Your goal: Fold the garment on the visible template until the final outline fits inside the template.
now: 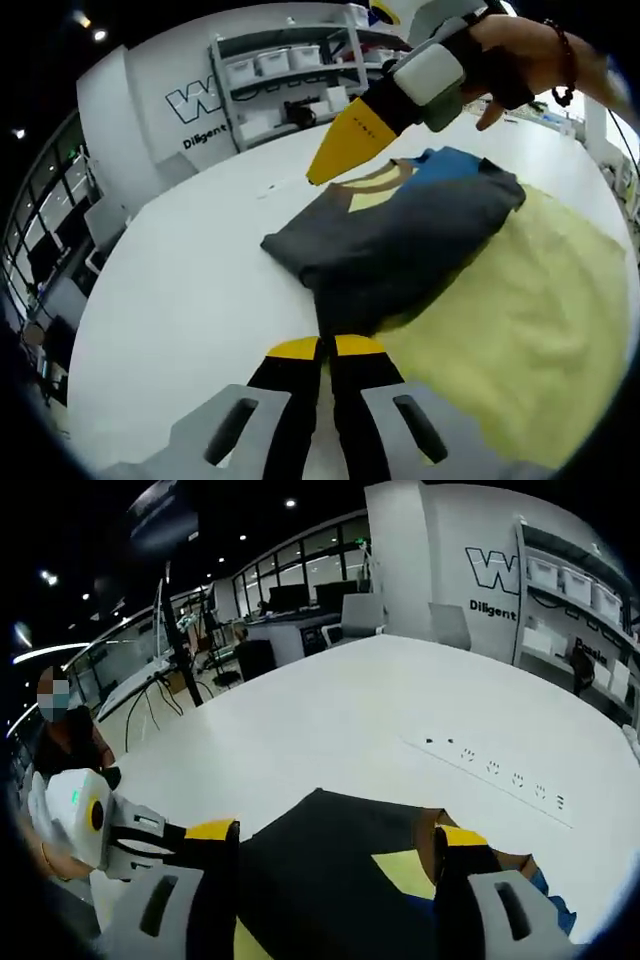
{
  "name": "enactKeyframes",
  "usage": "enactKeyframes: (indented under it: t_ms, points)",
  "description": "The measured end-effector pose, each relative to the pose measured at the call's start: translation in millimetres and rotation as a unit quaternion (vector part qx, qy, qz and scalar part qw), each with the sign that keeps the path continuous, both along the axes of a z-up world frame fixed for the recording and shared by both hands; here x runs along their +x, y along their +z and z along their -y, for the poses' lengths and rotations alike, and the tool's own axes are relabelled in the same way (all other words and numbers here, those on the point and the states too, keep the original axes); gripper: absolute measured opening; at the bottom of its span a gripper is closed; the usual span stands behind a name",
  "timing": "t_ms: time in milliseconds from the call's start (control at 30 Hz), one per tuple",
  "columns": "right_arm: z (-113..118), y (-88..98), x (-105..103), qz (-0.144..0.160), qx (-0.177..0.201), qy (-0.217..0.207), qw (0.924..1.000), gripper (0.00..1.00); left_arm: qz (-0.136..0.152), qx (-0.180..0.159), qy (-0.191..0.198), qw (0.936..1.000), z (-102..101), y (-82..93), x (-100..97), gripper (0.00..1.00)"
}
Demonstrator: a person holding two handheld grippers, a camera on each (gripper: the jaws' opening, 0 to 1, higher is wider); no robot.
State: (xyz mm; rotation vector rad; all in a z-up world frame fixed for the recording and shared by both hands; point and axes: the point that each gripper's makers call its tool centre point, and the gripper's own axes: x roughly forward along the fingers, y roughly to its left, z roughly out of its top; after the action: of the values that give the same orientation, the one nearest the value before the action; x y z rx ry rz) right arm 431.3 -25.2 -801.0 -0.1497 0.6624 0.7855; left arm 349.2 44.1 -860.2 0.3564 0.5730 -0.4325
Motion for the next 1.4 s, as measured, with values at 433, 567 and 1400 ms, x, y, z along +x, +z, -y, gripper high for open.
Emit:
enactKeyframes:
  t_ms: [433,567,1400]
  points:
    - [-43.1,-30.7,10.9,-0.037,-0.006,0.042,0.9984,0.67,0.001,-0.005,-0.001,1.0,-0.2,0.4,0.7,0.02]
    - [-54.3,-38.2,16.9,-0.042,-0.007,0.051,0.9978,0.65,0.0,-0.013,0.003,0.9999,-0.7,0.5,0.7,0.02]
    - [-67.8,-60.8,33.4,-0.037,-0.052,0.065,0.9958,0.14,-0.001,-0.022,0.005,0.9997,0.8,-1.2,-0.7,0.02]
